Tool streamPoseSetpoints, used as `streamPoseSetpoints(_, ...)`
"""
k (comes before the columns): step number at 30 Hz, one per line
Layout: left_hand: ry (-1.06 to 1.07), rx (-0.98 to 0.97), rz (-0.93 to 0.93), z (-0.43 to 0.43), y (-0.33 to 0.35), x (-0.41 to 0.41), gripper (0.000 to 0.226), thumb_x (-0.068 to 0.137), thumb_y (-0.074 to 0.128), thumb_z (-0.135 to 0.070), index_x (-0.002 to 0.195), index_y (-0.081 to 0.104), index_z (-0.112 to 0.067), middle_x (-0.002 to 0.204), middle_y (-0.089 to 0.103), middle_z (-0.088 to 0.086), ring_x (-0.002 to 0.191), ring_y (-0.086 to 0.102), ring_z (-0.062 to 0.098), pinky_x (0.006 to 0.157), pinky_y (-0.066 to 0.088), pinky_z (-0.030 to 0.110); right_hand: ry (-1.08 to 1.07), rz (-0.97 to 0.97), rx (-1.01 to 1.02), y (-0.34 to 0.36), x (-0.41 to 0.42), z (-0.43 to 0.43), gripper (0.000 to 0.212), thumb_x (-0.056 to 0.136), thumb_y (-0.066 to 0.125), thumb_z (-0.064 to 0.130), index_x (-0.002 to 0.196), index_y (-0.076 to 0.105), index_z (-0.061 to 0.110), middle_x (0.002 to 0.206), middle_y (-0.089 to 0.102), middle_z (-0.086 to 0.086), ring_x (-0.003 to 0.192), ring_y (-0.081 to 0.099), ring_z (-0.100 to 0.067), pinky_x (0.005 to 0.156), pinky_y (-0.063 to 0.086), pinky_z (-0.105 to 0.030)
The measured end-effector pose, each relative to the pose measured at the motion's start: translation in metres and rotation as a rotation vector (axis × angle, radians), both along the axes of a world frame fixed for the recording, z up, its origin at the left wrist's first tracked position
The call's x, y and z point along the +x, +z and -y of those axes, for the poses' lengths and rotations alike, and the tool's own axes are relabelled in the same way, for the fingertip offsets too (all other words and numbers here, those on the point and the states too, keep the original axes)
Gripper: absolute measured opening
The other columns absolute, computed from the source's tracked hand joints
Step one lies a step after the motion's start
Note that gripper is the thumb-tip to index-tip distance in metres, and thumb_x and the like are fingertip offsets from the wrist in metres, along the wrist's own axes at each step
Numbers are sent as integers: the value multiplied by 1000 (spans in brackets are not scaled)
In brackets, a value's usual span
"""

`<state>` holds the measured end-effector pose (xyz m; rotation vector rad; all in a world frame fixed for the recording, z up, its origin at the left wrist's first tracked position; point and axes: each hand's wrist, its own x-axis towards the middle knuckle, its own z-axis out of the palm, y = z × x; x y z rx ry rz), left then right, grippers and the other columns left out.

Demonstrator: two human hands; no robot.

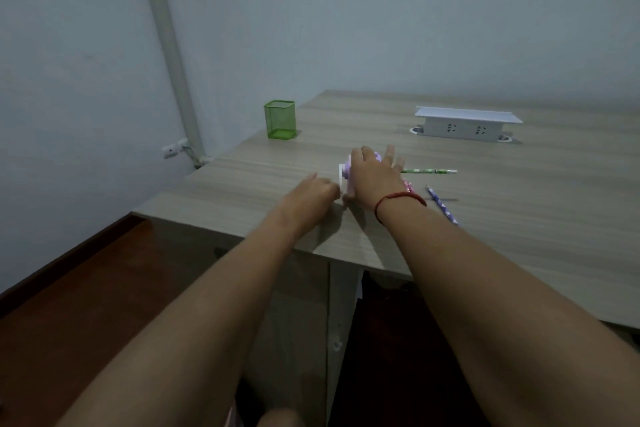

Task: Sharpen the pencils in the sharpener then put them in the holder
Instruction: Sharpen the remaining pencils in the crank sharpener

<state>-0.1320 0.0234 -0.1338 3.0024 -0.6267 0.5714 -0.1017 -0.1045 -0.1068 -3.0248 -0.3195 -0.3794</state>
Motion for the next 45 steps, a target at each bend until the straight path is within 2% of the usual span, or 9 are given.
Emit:
streamPoseSetpoints(6, 58, -47, -84, 0, -1, 16, 21, 93, 48, -9, 103, 66, -12, 111, 64, 8, 106, 59, 23, 111, 29, 34, 71, 0, 6, -3, 12, 5, 83, 81, 73, 40, 146, 29, 12, 153, 30, -10, 147, 9, -46, 118, 15, -59)
streamPoseSetpoints(10, 84, -50, -151, 0, -1, 29, 21, 94, 48, -14, 104, 66, -14, 110, 63, 8, 104, 58, 24, 98, 43, 36, 147, 16, -39, -6, 21, 9, 90, 74, 75, 46, 144, 30, 10, 148, 36, -9, 143, 26, -37, 119, 17, -53)
streamPoseSetpoints(14, 101, 19, -190, 0, 6, 42, 19, 92, 53, -17, 104, 66, -10, 110, 65, 11, 103, 60, 26, 93, 49, 38, 201, 84, -81, -6, 23, 12, 72, 75, 72, 43, 132, 42, 12, 135, 49, -9, 126, 46, -30, 112, 32, -42)
streamPoseSetpoints(20, 65, 151, 19, -6, 42, 65, 25, 94, 44, -2, 112, 61, -8, 110, 67, 12, 101, 63, 30, 87, 48, 37, 175, 80, -47, -3, 18, 10, 62, 80, 69, 35, 131, 42, 10, 130, 48, -9, 115, 48, -34, 94, 48, -40)
streamPoseSetpoints(23, -17, 146, 118, -7, 58, 68, 31, 92, 43, 5, 114, 61, -6, 110, 67, 13, 101, 63, 31, 91, 46, 38, 132, 55, -98, 1, 20, 8, 69, 80, 71, 38, 134, 40, 9, 131, 47, -10, 116, 50, -34, 95, 48, -40)
streamPoseSetpoints(31, -122, -20, 233, -13, 44, 35, 15, 92, 51, 3, 101, 63, 1, 97, 66, 21, 89, 60, 36, 76, 43, 37, 62, 41, -89, 8, 14, 1, 56, 93, 60, 32, 139, 38, 8, 138, 45, -11, 126, 49, -33, 100, 44, -40)
streamPoseSetpoints(35, -120, -9, 168, -14, 24, 15, 15, 94, 49, -3, 104, 61, 1, 98, 66, 19, 89, 60, 33, 73, 40, 31, 41, -4, -109, 10, 12, -1, 76, 81, 73, 39, 140, 36, 8, 138, 44, -11, 126, 49, -32, 101, 43, -41)
streamPoseSetpoints(41, -61, -10, 56, -14, 23, 18, 20, 96, 47, -7, 110, 61, -4, 105, 66, 15, 93, 62, 29, 81, 50, 39, 27, -16, -81, 10, 13, -2, 77, 79, 75, 38, 139, 36, 8, 138, 44, -11, 123, 49, -34, 99, 44, -41)
streamPoseSetpoints(45, -4, -13, -49, -5, 5, 14, 18, 94, 49, -10, 104, 63, -6, 106, 66, 13, 93, 62, 26, 81, 50, 34, 47, 12, -98, 6, 16, -1, 78, 78, 75, 39, 138, 37, 8, 138, 44, -12, 123, 48, -36, 98, 44, -40)
